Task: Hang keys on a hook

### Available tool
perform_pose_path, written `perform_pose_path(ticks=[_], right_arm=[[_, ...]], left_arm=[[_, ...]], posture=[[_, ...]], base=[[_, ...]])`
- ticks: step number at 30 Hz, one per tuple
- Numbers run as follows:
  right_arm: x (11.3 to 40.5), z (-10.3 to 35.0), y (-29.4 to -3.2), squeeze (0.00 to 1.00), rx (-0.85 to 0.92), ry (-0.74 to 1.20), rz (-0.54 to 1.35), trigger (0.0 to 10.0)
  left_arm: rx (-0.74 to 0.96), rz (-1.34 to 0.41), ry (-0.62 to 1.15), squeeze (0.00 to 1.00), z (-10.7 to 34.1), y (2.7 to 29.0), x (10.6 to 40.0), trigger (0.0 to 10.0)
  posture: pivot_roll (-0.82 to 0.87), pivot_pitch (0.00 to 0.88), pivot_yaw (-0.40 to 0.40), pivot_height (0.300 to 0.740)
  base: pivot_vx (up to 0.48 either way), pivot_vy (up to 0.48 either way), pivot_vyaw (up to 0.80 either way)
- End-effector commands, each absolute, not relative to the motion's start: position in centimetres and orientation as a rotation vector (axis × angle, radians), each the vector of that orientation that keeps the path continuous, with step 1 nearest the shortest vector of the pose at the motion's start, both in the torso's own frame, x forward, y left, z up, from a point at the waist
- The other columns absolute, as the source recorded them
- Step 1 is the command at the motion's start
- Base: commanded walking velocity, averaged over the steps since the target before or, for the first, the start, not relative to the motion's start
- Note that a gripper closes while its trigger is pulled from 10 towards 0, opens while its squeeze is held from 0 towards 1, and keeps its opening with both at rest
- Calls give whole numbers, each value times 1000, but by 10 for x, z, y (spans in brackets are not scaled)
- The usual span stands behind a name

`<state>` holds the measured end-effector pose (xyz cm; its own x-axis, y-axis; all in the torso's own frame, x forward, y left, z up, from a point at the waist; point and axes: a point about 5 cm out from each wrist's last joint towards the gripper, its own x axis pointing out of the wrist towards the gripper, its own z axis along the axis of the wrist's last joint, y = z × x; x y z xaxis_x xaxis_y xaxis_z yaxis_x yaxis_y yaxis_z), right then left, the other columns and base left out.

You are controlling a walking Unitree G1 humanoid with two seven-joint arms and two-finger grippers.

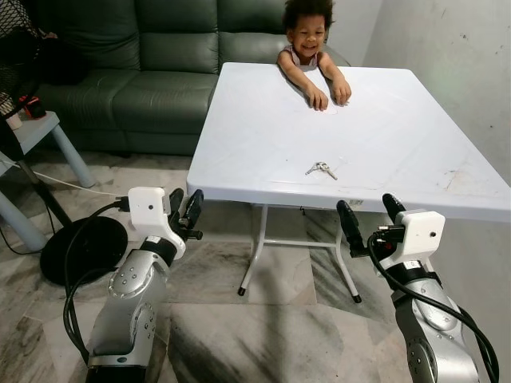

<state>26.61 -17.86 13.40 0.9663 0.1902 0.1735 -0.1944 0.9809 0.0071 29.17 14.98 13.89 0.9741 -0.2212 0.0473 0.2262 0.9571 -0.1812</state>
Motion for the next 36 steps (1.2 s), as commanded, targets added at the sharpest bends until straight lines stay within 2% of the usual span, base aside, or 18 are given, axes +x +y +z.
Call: perform_pose_path(ticks=[1,5,36], right_arm=[[266,141,-178,0,18,-194,204,10000],[265,140,-178,0,19,-192,202,10000],[263,141,-177,0,17,-184,221,10000]], left_arm=[[-179,-234,-35,0,143,148,291,10000],[-201,-239,-36,0,145,145,292,10000],[-214,-239,-29,0,145,141,289,10000]], posture=[[81,0,-30,740],[81,0,-29,740],[86,0,-38,740]], base=[[289,0,0],[292,0,0],[297,262,0]])
